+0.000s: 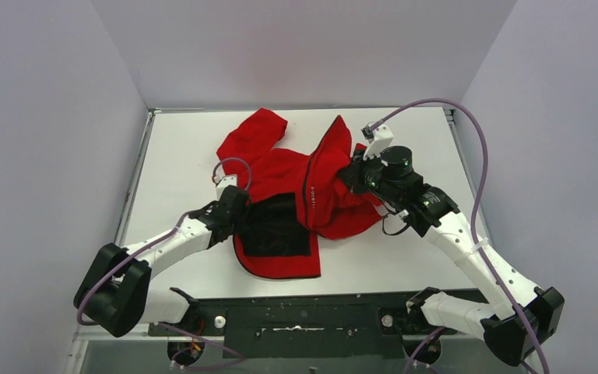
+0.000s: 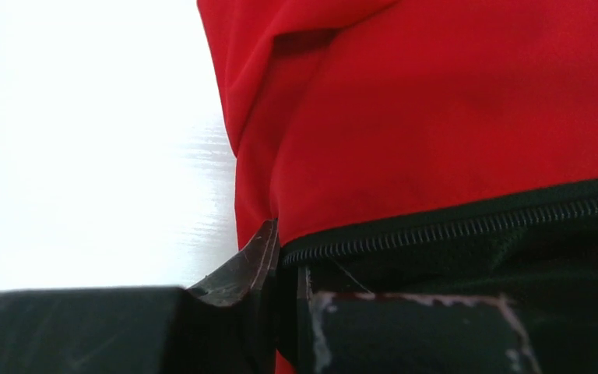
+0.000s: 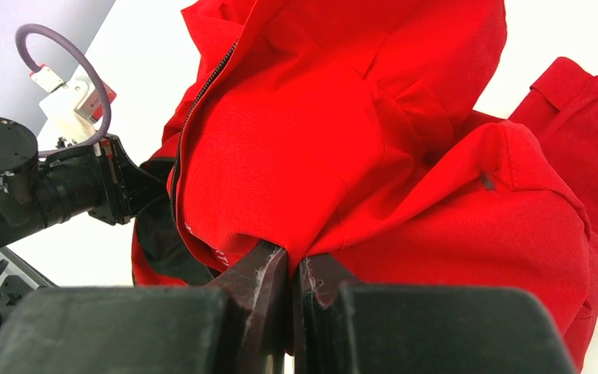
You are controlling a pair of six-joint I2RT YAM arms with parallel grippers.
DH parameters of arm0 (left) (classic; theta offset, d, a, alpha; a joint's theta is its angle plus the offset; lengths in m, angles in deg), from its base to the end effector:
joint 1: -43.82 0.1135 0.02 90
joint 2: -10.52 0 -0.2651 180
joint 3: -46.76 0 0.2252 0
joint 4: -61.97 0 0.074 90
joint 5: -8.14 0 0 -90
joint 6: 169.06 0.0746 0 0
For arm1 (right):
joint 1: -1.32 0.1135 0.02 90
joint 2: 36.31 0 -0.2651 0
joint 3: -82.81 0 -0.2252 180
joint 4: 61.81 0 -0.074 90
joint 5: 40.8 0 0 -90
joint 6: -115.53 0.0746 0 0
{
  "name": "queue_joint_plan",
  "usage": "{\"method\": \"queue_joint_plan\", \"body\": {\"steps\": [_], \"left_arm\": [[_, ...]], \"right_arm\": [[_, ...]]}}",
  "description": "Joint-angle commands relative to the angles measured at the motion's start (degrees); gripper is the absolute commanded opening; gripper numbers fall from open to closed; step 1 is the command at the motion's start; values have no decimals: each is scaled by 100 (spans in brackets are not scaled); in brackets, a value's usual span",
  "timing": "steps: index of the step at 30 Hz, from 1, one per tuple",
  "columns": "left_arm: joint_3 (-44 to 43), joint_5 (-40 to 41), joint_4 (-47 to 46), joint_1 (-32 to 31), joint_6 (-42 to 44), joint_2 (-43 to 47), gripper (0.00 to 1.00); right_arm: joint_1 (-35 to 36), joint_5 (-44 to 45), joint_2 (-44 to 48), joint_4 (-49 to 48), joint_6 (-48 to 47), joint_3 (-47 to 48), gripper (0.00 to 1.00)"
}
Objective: Zip up the jacket
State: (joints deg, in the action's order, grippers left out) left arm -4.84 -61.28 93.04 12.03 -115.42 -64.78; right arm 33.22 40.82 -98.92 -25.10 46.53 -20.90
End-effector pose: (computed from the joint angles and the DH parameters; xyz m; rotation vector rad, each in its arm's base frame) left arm 0.2194 -0.1052 0.1619 -0.2377 2.4309 -0.0671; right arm 0.2089 0.1429 0.3443 -0.2925 2.0238 0.7358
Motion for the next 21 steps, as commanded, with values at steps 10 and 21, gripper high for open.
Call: {"method": "queue_joint_plan", "body": {"steps": [10,21], "left_arm": [[-2801,1193,1557,-11,407,723,0],[-4721,2044,2531,-20,1195,278,0]], "right_arm": [[-55,612,51,283,-400,1395,0],[-100,1412,-716,952,-565,3011,0]]}}
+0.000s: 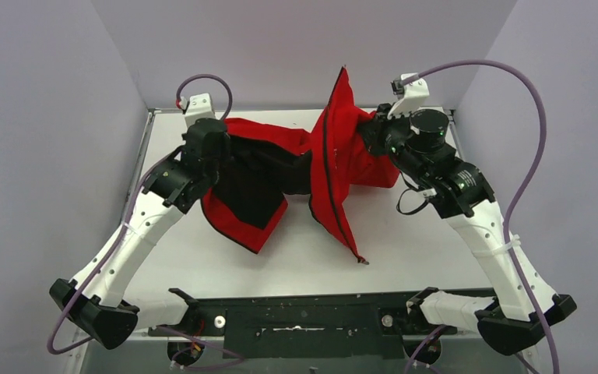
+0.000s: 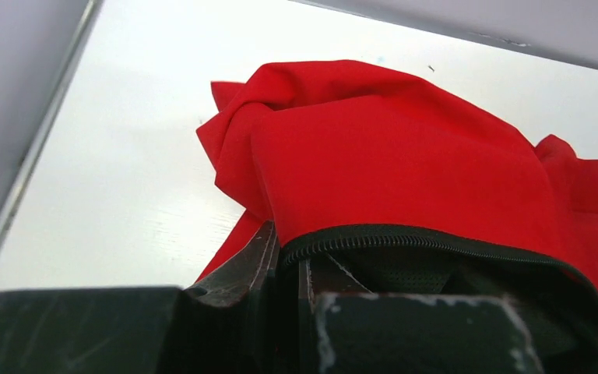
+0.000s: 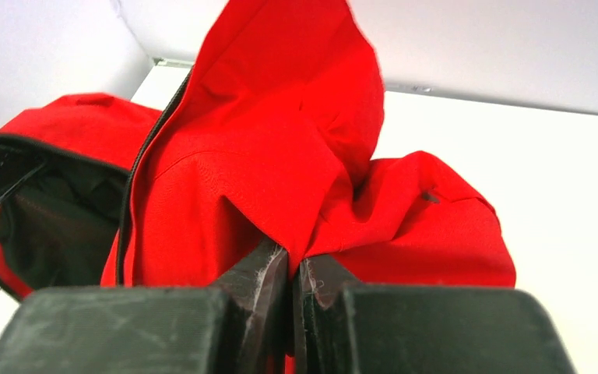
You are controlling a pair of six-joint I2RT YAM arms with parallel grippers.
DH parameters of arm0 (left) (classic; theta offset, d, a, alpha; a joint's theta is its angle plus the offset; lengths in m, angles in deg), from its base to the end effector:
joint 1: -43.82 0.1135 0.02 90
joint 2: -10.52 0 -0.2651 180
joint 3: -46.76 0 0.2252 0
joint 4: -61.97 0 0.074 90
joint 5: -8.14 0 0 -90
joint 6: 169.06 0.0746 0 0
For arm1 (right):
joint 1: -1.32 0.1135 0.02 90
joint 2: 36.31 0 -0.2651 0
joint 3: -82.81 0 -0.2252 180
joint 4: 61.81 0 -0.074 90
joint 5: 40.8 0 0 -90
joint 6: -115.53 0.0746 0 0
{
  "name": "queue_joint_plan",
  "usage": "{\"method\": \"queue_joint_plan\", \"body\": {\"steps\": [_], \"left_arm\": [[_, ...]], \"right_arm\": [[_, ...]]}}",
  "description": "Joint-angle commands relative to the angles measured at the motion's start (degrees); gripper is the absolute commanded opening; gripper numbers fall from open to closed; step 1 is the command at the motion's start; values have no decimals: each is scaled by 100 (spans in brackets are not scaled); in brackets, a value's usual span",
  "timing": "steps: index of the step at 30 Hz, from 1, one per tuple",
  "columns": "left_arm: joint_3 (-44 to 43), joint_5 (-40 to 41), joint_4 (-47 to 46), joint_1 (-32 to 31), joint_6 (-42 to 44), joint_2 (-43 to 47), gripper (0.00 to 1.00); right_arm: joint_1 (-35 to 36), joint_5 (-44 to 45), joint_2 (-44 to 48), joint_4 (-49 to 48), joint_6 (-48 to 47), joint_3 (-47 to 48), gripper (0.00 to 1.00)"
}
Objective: Zip up the jacket
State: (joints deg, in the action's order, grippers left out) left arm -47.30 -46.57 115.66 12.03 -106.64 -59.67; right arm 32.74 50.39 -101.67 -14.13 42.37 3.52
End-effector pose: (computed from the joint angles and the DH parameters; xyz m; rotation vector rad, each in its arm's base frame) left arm 0.2379 -0.0967 0.3870 -0.2884 1.9678 -0.0208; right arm 0.2042 0.1229 0.4530 -0.2163 1.8112 0.5830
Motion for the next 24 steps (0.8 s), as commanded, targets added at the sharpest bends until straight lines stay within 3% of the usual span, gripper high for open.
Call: {"method": "queue_joint_plan", "body": {"steps": [1,6,12,18,20,22,24], "left_arm": [[-521,628,287,-20,322,-341,0],[-419,960,169,-25,254,-1020,0],[-291,1369,-247,-29,-20,-2022,0],[-389,1566,-315,-87,-298,-2959,0],[-541,1552,-150,-152,-442,-3253,0],[-669,1551,91,-207,-539,-3441,2],[-705,1581,260,-247,-649,-3428,19]], "right_arm": [[-86,512,-664,-97,-161,695,0],[-337,956,-1906,-246,-91,927,0],[-751,1288,-4081,-250,181,1713,0],[-941,1327,-5221,-628,664,2028,2],[-987,1104,-5349,-663,729,2045,24],[-989,962,-5202,-804,738,1825,38],[-999,817,-4801,-1146,737,1232,55]]}}
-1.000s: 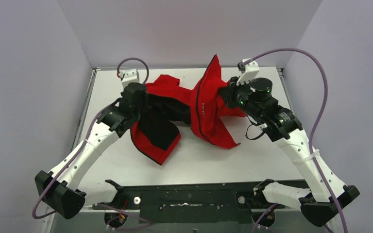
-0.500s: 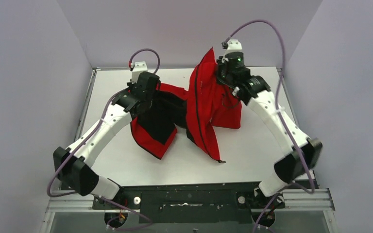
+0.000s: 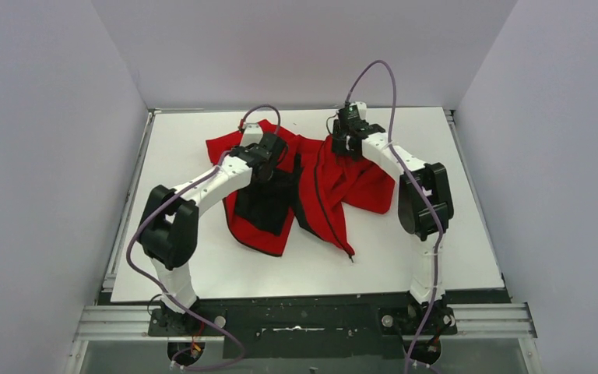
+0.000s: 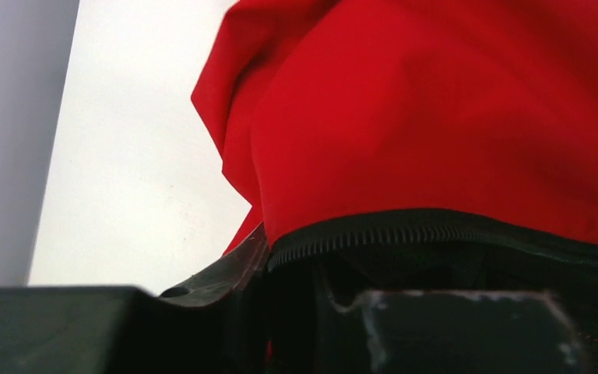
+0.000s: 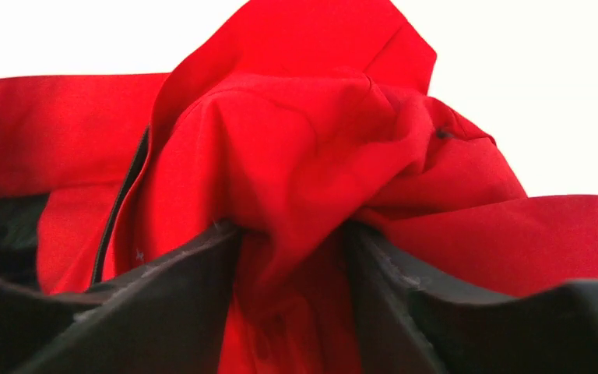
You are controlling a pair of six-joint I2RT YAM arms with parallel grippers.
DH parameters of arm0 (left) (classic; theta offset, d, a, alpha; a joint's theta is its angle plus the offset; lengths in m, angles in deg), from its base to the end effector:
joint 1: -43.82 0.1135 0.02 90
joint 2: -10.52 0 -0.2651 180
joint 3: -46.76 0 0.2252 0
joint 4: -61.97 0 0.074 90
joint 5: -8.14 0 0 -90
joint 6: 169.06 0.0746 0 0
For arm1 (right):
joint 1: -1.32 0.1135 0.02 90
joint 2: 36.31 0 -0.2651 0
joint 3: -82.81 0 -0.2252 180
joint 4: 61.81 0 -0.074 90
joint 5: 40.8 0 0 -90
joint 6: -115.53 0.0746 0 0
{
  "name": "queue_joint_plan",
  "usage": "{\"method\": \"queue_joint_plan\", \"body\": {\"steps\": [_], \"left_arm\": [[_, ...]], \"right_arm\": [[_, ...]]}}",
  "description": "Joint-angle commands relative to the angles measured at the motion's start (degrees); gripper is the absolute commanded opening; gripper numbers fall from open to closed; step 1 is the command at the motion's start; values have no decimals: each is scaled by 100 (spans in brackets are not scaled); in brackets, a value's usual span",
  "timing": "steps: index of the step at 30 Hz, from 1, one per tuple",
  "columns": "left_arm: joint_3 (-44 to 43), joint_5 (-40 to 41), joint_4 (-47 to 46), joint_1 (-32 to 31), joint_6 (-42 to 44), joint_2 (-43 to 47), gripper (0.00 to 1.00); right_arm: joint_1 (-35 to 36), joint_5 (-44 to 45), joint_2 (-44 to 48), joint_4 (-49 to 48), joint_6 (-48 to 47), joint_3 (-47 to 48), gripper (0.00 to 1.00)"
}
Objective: Zip up the jacket
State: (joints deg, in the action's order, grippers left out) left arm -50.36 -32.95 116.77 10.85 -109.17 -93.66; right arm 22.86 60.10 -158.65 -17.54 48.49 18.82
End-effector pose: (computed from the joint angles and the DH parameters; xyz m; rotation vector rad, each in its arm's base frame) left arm 0.3380 -0.1523 0.2344 -0.1989 2.2408 0.5733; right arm 0.4508 0.1628 0.1989 0.1133 2.4329 0.1151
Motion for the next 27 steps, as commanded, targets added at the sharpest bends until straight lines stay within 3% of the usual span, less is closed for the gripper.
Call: {"method": "queue_joint_plan", "body": {"steps": [1,5,8,15,20,27], "left_arm": [[-377,149,134,-138,-394,51,28],[-228,-201,42,-139,-340,560,53],[-96,-352,113,-139,-371,1032,56],[826,-1131,-6,-139,-443,2438,75],[1850,-1762,-111,-139,-849,3433,77],[3297,-2382,-274,-142,-1664,4941,80]], "right_arm": [[-22,-266,1144,-942,141,-560,60],[-15,-611,2069,-1191,214,-1401,77],[0,-975,2886,-1339,302,-2095,81],[245,-1621,4482,-1791,424,-3678,88],[441,-2265,5344,-1991,397,-4697,93],[1183,-2526,5749,-1837,192,-5285,95]]}}
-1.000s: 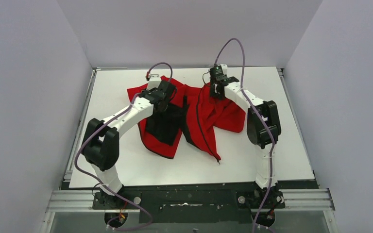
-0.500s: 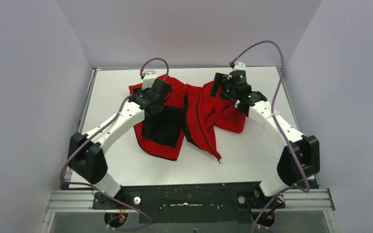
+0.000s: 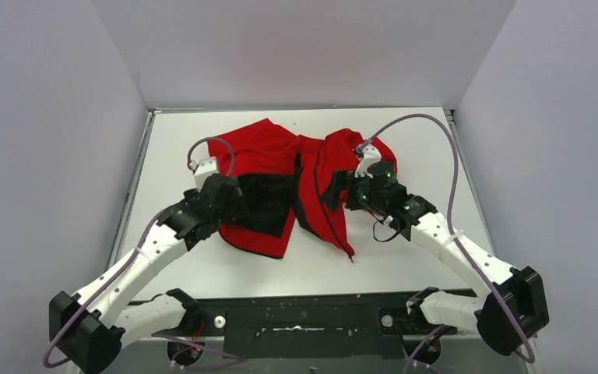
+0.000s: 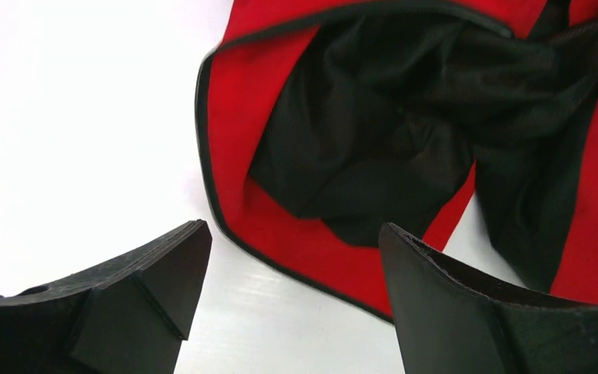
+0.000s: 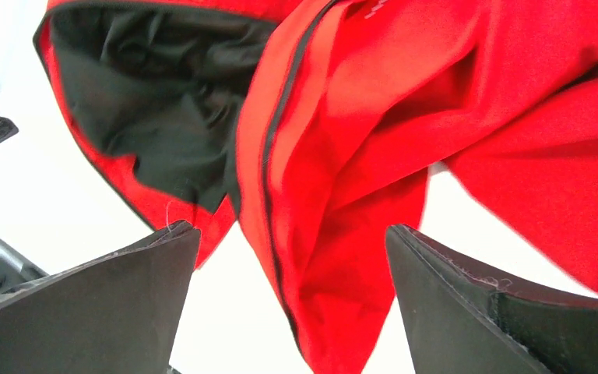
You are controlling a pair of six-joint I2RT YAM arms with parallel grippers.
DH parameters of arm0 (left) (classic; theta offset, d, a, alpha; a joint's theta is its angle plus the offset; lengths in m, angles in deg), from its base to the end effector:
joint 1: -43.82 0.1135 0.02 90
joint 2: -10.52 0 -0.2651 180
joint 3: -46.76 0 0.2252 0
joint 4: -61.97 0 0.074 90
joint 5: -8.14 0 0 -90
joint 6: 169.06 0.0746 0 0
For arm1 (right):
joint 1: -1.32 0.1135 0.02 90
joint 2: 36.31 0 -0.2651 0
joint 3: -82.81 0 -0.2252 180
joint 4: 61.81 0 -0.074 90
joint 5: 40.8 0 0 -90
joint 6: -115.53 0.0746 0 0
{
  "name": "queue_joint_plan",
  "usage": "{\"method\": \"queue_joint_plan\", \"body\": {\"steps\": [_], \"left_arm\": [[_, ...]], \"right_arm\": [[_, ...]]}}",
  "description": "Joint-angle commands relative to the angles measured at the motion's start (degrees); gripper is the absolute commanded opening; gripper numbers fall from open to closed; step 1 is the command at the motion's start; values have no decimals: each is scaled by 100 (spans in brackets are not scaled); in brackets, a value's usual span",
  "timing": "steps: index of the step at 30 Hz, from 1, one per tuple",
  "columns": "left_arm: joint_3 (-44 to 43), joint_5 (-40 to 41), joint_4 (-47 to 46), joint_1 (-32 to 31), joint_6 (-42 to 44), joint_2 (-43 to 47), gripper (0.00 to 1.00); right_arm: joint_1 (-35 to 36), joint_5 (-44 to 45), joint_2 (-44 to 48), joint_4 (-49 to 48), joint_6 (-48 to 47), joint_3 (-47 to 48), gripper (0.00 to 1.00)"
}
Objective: Zip up the jacket
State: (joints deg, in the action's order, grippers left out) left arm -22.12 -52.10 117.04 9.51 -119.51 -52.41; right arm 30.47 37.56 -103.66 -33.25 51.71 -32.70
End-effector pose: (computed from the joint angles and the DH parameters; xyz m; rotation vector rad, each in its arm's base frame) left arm 0.1978 -0.0901 0.2680 -0.3469 2.2606 -0.0344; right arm 0.2270 0.1438 0.2703 -0.1832 2.2012 0.7734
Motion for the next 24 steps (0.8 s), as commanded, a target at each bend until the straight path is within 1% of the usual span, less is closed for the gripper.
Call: {"method": "queue_joint_plan", "body": {"steps": [1,5,8,14,18,22,24], "left_arm": [[697,-510,-410,-11,-719,1034,80],[1770,-590,-1069,2,-1008,1883,80],[2304,-461,-1457,3,-1163,2080,80],[2863,-164,-2073,16,-1226,1856,80],[2941,-3,-2240,58,-1123,1456,80],[3038,-77,-2650,161,-985,1107,80],[3106,-249,-2911,296,-838,992,80]], "right_arm": [[516,-274,261,-283,-126,-180,95],[666,-315,278,-430,-116,-322,96],[718,-352,229,-486,-137,-301,96],[814,-400,162,-543,-139,-289,96],[865,-426,109,-547,-129,-339,96],[897,-469,108,-601,-112,-390,97],[929,-504,93,-613,-112,-395,97]]}}
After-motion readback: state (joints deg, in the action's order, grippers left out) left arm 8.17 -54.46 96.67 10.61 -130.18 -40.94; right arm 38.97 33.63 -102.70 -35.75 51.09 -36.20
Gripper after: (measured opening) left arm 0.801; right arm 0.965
